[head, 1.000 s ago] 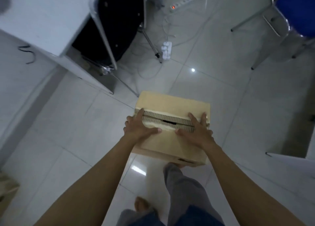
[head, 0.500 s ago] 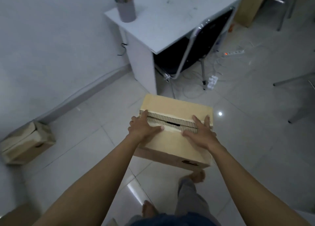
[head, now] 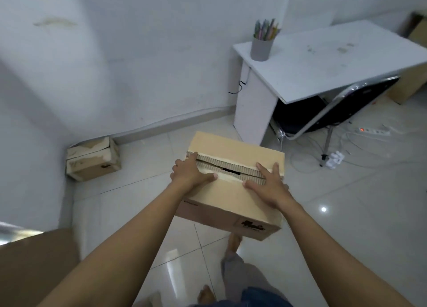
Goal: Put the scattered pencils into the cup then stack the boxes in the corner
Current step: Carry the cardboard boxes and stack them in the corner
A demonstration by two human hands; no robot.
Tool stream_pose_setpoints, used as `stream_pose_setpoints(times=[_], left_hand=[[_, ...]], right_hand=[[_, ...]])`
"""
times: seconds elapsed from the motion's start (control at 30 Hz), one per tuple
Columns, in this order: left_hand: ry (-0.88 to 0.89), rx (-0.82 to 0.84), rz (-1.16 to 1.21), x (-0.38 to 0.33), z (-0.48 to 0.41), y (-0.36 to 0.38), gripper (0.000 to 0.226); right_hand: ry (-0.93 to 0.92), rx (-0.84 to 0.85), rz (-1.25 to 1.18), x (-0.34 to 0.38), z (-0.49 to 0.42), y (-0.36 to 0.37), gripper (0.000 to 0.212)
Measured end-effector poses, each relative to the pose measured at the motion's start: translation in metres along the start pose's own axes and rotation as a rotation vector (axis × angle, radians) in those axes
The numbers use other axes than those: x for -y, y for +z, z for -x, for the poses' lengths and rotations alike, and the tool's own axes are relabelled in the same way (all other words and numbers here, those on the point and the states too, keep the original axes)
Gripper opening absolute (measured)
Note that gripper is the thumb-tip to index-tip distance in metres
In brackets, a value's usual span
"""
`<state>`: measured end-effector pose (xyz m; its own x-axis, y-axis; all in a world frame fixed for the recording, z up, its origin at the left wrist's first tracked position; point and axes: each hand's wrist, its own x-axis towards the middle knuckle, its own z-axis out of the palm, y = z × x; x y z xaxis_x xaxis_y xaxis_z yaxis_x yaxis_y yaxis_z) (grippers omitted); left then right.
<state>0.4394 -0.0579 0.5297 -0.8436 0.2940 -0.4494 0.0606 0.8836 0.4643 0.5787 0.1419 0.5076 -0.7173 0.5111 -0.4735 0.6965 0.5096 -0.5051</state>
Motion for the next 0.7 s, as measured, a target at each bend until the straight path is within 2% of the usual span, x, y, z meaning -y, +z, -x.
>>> stream_pose_setpoints(times=[0.2, 0.43, 0.7], left_hand=[[-0.109, -0.022, 0.035, 0.039, -0.024, -0.032, 0.103], [-0.199, -0.043, 0.102, 0.066, -0.091, -0.087, 0.102], [-0.285, -0.181, 0.202, 0.093, -0.162, -0.164, 0.097]], right_hand=[[-0.091, 0.054, 0.060, 0.056, -0.035, 0.020, 0.080], [-0.165, 0.134, 0.116, 0.136, -0.115, 0.034, 0.084], [-0.340, 0.228, 0.252, 0.262, -0.216, 0.036, 0.083]])
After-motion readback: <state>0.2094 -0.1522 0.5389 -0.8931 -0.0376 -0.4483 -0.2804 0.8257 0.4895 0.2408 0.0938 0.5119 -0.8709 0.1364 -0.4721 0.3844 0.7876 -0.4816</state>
